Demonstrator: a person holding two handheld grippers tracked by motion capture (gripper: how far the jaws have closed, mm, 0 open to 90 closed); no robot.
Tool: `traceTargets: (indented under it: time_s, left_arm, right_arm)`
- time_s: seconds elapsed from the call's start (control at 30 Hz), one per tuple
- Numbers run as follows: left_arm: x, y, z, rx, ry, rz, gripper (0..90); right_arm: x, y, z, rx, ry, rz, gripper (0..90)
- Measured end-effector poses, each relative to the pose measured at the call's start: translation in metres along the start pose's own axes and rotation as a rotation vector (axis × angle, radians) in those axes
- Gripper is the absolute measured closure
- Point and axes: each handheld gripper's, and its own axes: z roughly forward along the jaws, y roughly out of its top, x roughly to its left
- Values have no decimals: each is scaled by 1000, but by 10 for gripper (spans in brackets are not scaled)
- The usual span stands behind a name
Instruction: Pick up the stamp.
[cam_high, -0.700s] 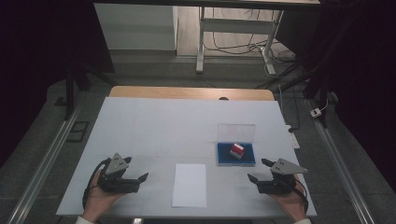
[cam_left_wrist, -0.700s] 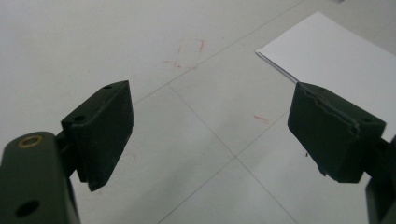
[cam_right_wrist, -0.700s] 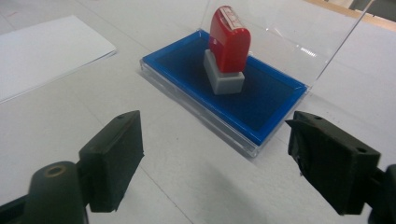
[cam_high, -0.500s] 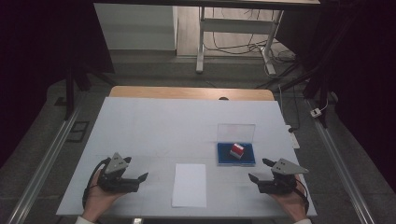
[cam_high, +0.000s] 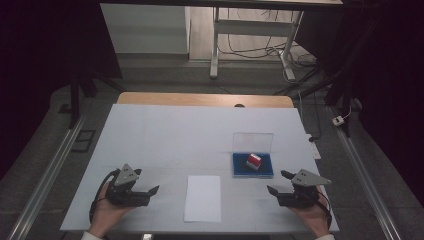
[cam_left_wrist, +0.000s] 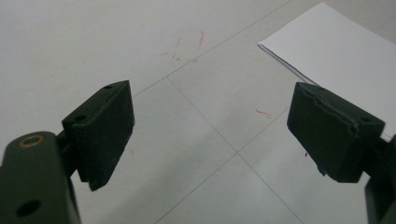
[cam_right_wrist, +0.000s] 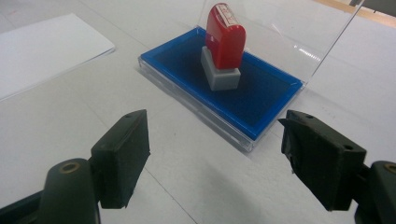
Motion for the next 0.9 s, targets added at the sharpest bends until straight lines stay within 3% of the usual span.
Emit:
traceTargets:
  time_s: [0.33, 0.63, 0.9]
  left_arm:
    - [-1, 2, 1, 1, -3, 7, 153]
    - [-4, 4, 3, 4, -16, 11, 159]
    - [-3, 3, 4, 11, -17, 10, 169]
  right_arm:
    - [1, 10, -4, -16, 15, 4, 273]
    - [-1, 36, -11, -28, 7, 7, 289]
    - [-10, 64, -5, -14, 16, 4, 289]
